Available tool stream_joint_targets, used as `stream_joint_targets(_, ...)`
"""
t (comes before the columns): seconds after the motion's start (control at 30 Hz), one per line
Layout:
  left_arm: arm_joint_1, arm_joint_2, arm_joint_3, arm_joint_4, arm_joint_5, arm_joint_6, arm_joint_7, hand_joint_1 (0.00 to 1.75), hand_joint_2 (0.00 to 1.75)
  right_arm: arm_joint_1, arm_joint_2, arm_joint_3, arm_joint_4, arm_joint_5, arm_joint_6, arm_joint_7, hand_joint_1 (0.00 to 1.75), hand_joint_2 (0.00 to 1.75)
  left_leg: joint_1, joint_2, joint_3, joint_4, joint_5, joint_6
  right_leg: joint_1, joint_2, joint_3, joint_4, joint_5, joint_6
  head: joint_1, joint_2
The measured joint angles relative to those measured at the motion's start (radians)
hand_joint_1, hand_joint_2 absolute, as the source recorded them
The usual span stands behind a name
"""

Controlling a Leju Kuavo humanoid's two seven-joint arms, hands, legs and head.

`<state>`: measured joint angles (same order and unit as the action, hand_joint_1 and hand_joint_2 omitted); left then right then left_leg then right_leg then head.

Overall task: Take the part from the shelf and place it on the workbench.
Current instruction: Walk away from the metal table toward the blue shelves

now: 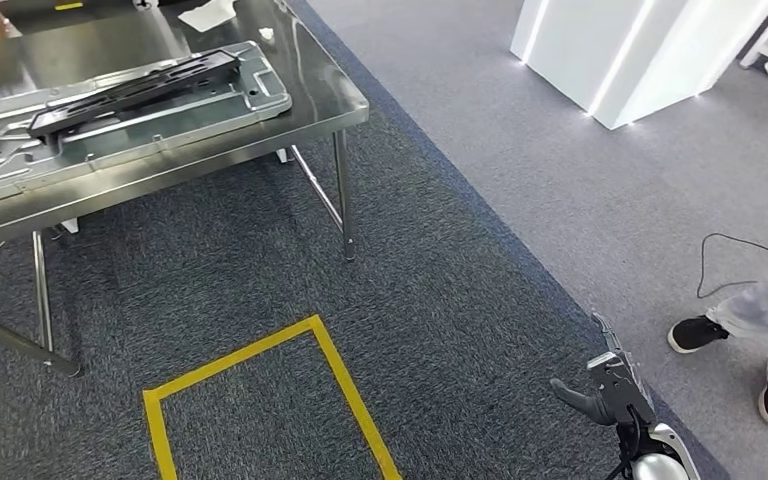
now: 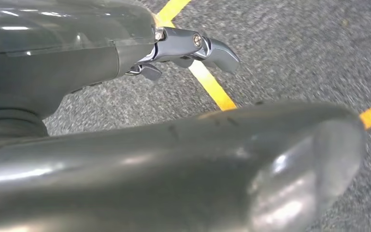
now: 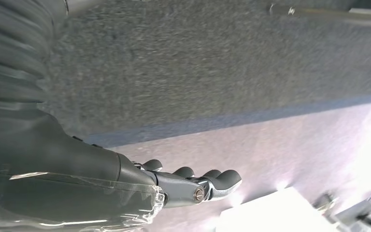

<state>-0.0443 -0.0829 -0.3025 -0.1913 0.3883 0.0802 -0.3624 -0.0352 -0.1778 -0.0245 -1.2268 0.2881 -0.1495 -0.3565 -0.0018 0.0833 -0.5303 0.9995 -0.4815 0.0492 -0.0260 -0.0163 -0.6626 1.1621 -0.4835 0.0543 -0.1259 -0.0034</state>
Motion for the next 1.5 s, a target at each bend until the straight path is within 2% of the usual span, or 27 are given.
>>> stream_joint_targets(0.07, -0.001, 0.000, 0.000, 0.000, 0.000, 0.004, 0.001, 0.00, 0.00, 0.001, 0.001, -0.003, -0.005, 0.001, 0.001, -0.001, 0.00, 1.75, -0.006, 0.023, 0.001, 0.004, -0.006, -0.008, 0.009, -0.042, 0.068, -0.119, 0.033, -0.012, 0.000, 0.000)
stream_joint_targets(0.1, -0.001, 0.000, 0.000, 0.001, 0.000, 0.005, 0.007, 0.00, 0.00, 0.002, 0.002, -0.004, -0.009, 0.002, 0.002, -0.001, 0.00, 1.75, -0.008, 0.034, 0.002, 0.005, -0.009, -0.013, 0.014, -0.053, 0.081, -0.147, 0.036, -0.019, 0.000, 0.000)
stream_joint_targets(0.17, -0.001, 0.000, 0.000, 0.001, 0.003, 0.004, 0.031, 0.00, 0.00, 0.003, 0.007, -0.005, -0.012, 0.008, 0.004, -0.005, 0.00, 1.75, -0.009, 0.056, 0.006, 0.005, -0.012, -0.024, 0.018, -0.038, 0.078, -0.155, 0.037, -0.032, 0.000, 0.000)
stream_joint_targets(0.2, -0.002, 0.000, 0.000, 0.002, 0.004, 0.000, 0.044, 0.00, 0.00, 0.004, 0.009, -0.005, -0.011, 0.011, 0.005, -0.006, 0.00, 1.75, -0.007, 0.050, 0.008, 0.008, -0.016, -0.030, 0.016, -0.025, 0.078, -0.158, 0.040, -0.038, 0.000, 0.000)
stream_joint_targets(0.27, -0.003, 0.000, 0.000, 0.002, 0.006, -0.014, 0.055, 0.00, 0.00, 0.005, 0.014, -0.005, -0.010, 0.015, 0.004, -0.009, 0.00, 1.75, -0.002, -0.005, -0.008, 0.055, -0.053, -0.042, 0.010, -0.002, 0.078, -0.165, 0.047, -0.049, 0.000, 0.000)
stream_joint_targets(0.33, 0.000, 0.000, 0.000, 0.002, 0.005, -0.029, 0.049, 0.00, 0.00, 0.016, 0.020, -0.006, -0.016, 0.015, 0.001, -0.010, 0.00, 1.75, 0.004, -0.063, -0.059, 0.171, -0.121, -0.048, 0.006, 0.020, 0.076, -0.167, 0.051, -0.055, -0.001, 0.000)
stream_joint_targets(0.4, 0.005, 0.000, -0.001, 0.002, 0.003, -0.037, 0.042, 0.00, 0.00, 0.043, 0.026, -0.009, -0.029, 0.015, -0.002, -0.010, 0.00, 1.75, 0.005, -0.074, -0.105, 0.274, -0.159, -0.050, 0.007, 0.044, 0.073, -0.166, 0.052, -0.056, -0.001, 0.000)
stream_joint_targets(0.47, 0.008, 0.001, -0.002, 0.002, 0.001, -0.041, 0.042, 0.00, 0.00, 0.068, 0.031, -0.013, -0.041, 0.015, -0.004, -0.010, 0.00, 1.75, 0.008, -0.079, -0.092, 0.247, -0.120, -0.051, 0.005, 0.073, 0.072, -0.162, 0.052, -0.055, -0.001, 0.000)
stream_joint_targets(0.5, 0.008, 0.001, -0.002, 0.002, 0.002, -0.042, 0.047, 0.00, 0.00, 0.075, 0.033, -0.014, -0.046, 0.015, -0.005, -0.010, 0.00, 1.75, 0.012, -0.091, -0.063, 0.185, -0.081, -0.051, 0.004, 0.090, 0.072, -0.160, 0.053, -0.052, -0.001, 0.000)
stream_joint_targets(0.57, 0.007, 0.002, -0.002, 0.003, 0.006, -0.044, 0.061, 0.00, 0.00, 0.078, 0.038, -0.016, -0.055, 0.016, -0.006, -0.010, 0.00, 1.75, 0.018, -0.141, -0.010, 0.066, -0.030, -0.048, 0.004, 0.122, 0.067, -0.152, 0.053, -0.043, -0.001, 0.000)
stream_joint_targets(0.63, 0.006, 0.003, -0.002, 0.005, 0.008, -0.044, 0.073, 0.00, 0.00, 0.080, 0.042, -0.016, -0.062, 0.017, -0.006, -0.009, 0.00, 1.75, 0.018, -0.166, 0.006, 0.025, -0.024, -0.041, 0.002, 0.150, 0.058, -0.150, 0.058, -0.027, -0.001, 0.000)
stream_joint_targets(0.7, 0.003, 0.003, -0.002, 0.005, 0.008, -0.044, 0.079, 0.00, 0.00, 0.087, 0.044, -0.018, -0.066, 0.018, -0.006, -0.008, 0.00, 1.75, 0.015, -0.140, 0.008, 0.019, -0.017, -0.026, -0.003, 0.164, 0.051, -0.153, 0.065, -0.012, 0.000, 0.000)
stream_joint_targets(0.77, 0.002, 0.003, -0.002, 0.005, 0.008, -0.043, 0.081, 0.00, 0.00, 0.092, 0.044, -0.022, -0.068, 0.018, -0.007, -0.008, 0.00, 1.75, 0.014, -0.112, 0.010, 0.008, -0.006, -0.009, -0.001, 0.117, 0.031, -0.119, 0.043, -0.006, 0.000, 0.000)
stream_joint_targets(0.83, 0.004, 0.003, -0.002, 0.005, 0.008, -0.043, 0.082, 0.00, 0.00, 0.091, 0.045, -0.024, -0.069, 0.018, -0.007, -0.008, 0.00, 1.75, 0.009, -0.083, 0.008, 0.004, -0.002, 0.000, 0.003, 0.049, -0.022, -0.007, -0.020, -0.006, 0.000, 0.000)
stream_joint_targets(0.9, 0.007, 0.003, -0.002, 0.005, 0.008, -0.043, 0.081, 0.00, 0.00, 0.092, 0.046, -0.024, -0.069, 0.015, -0.006, -0.008, 0.00, 1.75, 0.003, -0.053, 0.005, 0.004, -0.002, 0.003, 0.003, 0.027, -0.074, 0.111, -0.067, -0.005, 0.000, 0.000)
stream_joint_targets(0.93, 0.008, 0.004, -0.002, 0.005, 0.007, -0.042, 0.080, 0.00, 0.00, 0.094, 0.046, -0.024, -0.068, 0.011, -0.004, -0.008, 0.00, 1.75, 0.000, -0.037, 0.004, 0.005, -0.003, 0.004, 0.003, 0.023, -0.079, 0.129, -0.067, -0.006, 0.000, 0.000)
stream_joint_targets(0.97, 0.008, 0.004, -0.002, 0.005, 0.007, -0.042, 0.078, 0.00, 0.00, 0.096, 0.046, -0.024, -0.068, 0.006, -0.003, -0.008, 0.00, 1.75, -0.002, -0.023, 0.004, 0.005, -0.004, 0.004, 0.004, 0.020, -0.063, 0.106, -0.048, -0.008, 0.000, 0.000)
stream_joint_targets(1.0, 0.008, 0.004, -0.002, 0.005, 0.008, -0.043, 0.074, 0.00, 0.00, 0.097, 0.045, -0.025, -0.068, 0.001, -0.001, -0.009, 0.00, 1.75, -0.003, -0.010, 0.006, 0.005, -0.006, 0.004, 0.005, 0.010, -0.026, 0.045, -0.018, -0.012, 0.000, 0.000)
stream_joint_targets(1.07, 0.007, 0.004, -0.001, 0.005, 0.020, -0.050, 0.063, 0.00, 0.00, 0.095, 0.041, -0.025, -0.068, -0.011, 0.000, -0.010, 0.00, 1.75, -0.008, 0.015, 0.011, 0.006, -0.011, -0.001, 0.015, -0.038, 0.052, -0.093, 0.025, -0.025, 0.000, 0.000)
stream_joint_targets(1.13, 0.007, 0.004, 0.003, 0.005, 0.037, -0.062, 0.053, 0.00, 0.00, 0.095, 0.035, -0.025, -0.070, -0.018, -0.001, -0.012, 0.00, 1.75, -0.012, 0.037, 0.015, 0.006, -0.017, -0.009, 0.027, -0.062, 0.082, -0.152, 0.034, -0.037, 0.000, 0.000)
stream_joint_targets(1.2, 0.006, 0.004, 0.006, 0.005, 0.042, -0.071, 0.043, 0.00, 0.00, 0.097, 0.031, -0.026, -0.072, -0.021, -0.003, -0.012, 0.00, 1.75, -0.012, 0.056, 0.019, 0.006, -0.023, -0.019, 0.027, -0.036, 0.080, -0.157, 0.039, -0.044, 0.000, 0.000)
stream_joint_targets(1.23, 0.004, 0.004, 0.006, 0.005, 0.042, -0.075, 0.038, 0.00, 0.00, 0.099, 0.029, -0.026, -0.073, -0.021, -0.004, -0.013, 0.00, 1.75, -0.010, 0.046, 0.019, 0.013, -0.031, -0.025, 0.024, -0.023, 0.082, -0.162, 0.042, -0.048, 0.000, 0.000)
stream_joint_targets(1.27, 0.003, 0.004, 0.006, 0.004, 0.042, -0.077, 0.033, 0.00, 0.00, 0.100, 0.027, -0.026, -0.074, -0.021, -0.005, -0.013, 0.00, 1.75, -0.008, 0.022, 0.012, 0.036, -0.048, -0.030, 0.021, -0.011, 0.084, -0.166, 0.045, -0.053, 0.000, 0.000)
stream_joint_targets(1.33, 0.003, 0.005, 0.006, 0.004, 0.041, -0.078, 0.028, 0.00, 0.00, 0.100, 0.027, -0.027, -0.076, -0.022, -0.006, -0.013, 0.00, 1.75, -0.003, -0.045, -0.032, 0.140, -0.108, -0.038, 0.017, 0.012, 0.085, -0.171, 0.050, -0.060, 0.000, 0.000)
stream_joint_targets(1.4, 0.005, 0.006, 0.006, 0.005, 0.042, -0.078, 0.026, 0.00, 0.00, 0.100, 0.028, -0.027, -0.076, -0.024, -0.006, -0.013, 0.00, 1.75, 0.001, -0.072, -0.091, 0.265, -0.156, -0.041, 0.017, 0.040, 0.083, -0.169, 0.051, -0.062, 0.000, 0.000)
stream_joint_targets(1.43, 0.006, 0.006, 0.007, 0.005, 0.043, -0.078, 0.025, 0.00, 0.00, 0.102, 0.028, -0.027, -0.076, -0.025, -0.006, -0.013, 0.00, 1.75, 0.002, -0.075, -0.106, 0.291, -0.155, -0.042, 0.017, 0.055, 0.083, -0.168, 0.051, -0.062, 0.000, 0.000)
stream_joint_targets(1.5, 0.007, 0.007, 0.008, 0.005, 0.041, -0.069, 0.013, 0.00, 0.00, 0.105, 0.028, -0.027, -0.076, -0.030, -0.007, -0.013, 0.00, 1.75, 0.007, -0.084, -0.085, 0.230, -0.095, -0.042, 0.016, 0.088, 0.084, -0.163, 0.050, -0.060, 0.000, 0.000)
